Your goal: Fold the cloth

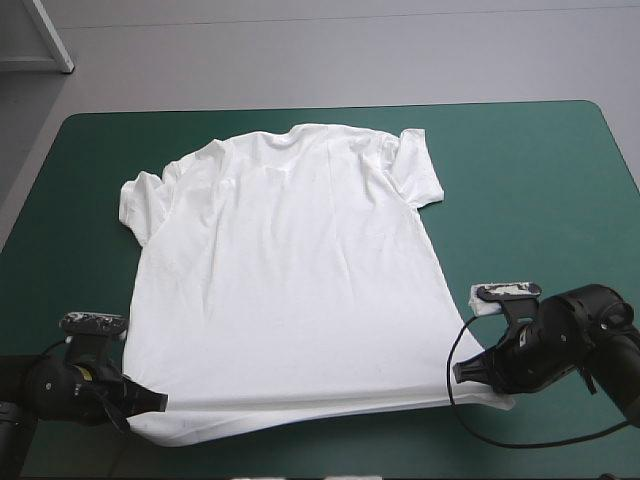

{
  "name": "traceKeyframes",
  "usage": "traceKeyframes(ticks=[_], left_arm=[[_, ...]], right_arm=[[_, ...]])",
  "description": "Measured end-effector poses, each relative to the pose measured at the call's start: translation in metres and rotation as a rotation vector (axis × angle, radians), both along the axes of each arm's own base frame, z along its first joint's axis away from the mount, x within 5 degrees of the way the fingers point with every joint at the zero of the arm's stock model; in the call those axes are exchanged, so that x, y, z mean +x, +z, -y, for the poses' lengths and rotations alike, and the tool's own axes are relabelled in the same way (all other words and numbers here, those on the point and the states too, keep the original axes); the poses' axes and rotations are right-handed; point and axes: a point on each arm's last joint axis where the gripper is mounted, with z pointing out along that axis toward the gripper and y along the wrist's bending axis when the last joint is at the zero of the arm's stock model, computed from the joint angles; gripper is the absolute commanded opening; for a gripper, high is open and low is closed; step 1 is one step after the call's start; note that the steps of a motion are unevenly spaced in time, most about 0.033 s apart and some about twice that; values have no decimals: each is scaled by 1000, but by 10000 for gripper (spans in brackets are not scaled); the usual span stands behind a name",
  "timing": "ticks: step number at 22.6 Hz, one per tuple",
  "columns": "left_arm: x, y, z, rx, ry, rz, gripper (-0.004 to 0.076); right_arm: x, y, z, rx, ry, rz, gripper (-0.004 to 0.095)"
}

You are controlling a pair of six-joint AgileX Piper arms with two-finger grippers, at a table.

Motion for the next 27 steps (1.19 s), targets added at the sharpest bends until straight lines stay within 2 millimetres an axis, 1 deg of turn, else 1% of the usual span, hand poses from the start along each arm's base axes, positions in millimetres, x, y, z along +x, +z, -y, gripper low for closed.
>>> traceKeyframes(ticks=[1, 2, 4, 5, 6, 7, 8, 9, 13, 15, 16, 17, 18, 20, 21, 22, 23, 27], left_arm=[[0, -13, 0, -1, 0, -58, -8], [0, -18, 0, -2, 0, -84, 12], [2, -19, 1, -7, 1, -88, 139], [2, -19, 1, -7, 1, -88, 276], [2, -19, 1, -7, 2, -88, 356], [2, -19, 1, -8, 3, -88, 479], [2, -19, 2, -22, 5, -88, 529], [2, -19, 3, -34, 6, -88, 546], [4, -18, 5, -57, 18, -66, 545], [15, -8, 3, -46, 54, 45, 545], [27, 5, 1, -30, 73, 126, 545], [36, 14, -1, -14, 85, 168, 545], [50, 25, -4, 11, 98, 207, 545], [71, 35, -7, 34, 111, 236, 545], [82, 39, -9, 35, 121, 246, 545], [90, 40, -10, 32, 133, 251, 545], [104, 40, -12, 22, 148, 252, 545], [148, 32, -19, -5, 182, 233, 545]], right_arm=[[-8, -7, 2, 6, 8, -20, -14], [-11, -12, 3, 3, 21, -33, 7], [-13, -15, 3, 1, 46, -36, 178], [-13, -15, 3, 0, 52, -34, 375], [-13, -15, 4, -8, 64, -27, 476], [-12, -15, 4, -13, 68, -19, 616], [-11, -15, 4, -17, 70, 0, 691], [-10, -15, 4, -14, 71, 14, 749], [-2, -12, 2, 6, 69, 97, 759], [3, -3, 0, 21, 68, 154, 759], [6, 4, -1, 29, 68, 187, 759], [8, 10, -1, 30, 68, 207, 759], [11, 16, -1, 25, 69, 234, 759], [15, 23, 0, 17, 68, 261, 759], [16, 26, 0, 10, 68, 275, 759], [17, 29, 0, 14, 64, 286, 759], [18, 32, 0, 6, 62, 298, 759], [20, 39, 2, -5, 54, 322, 759]])
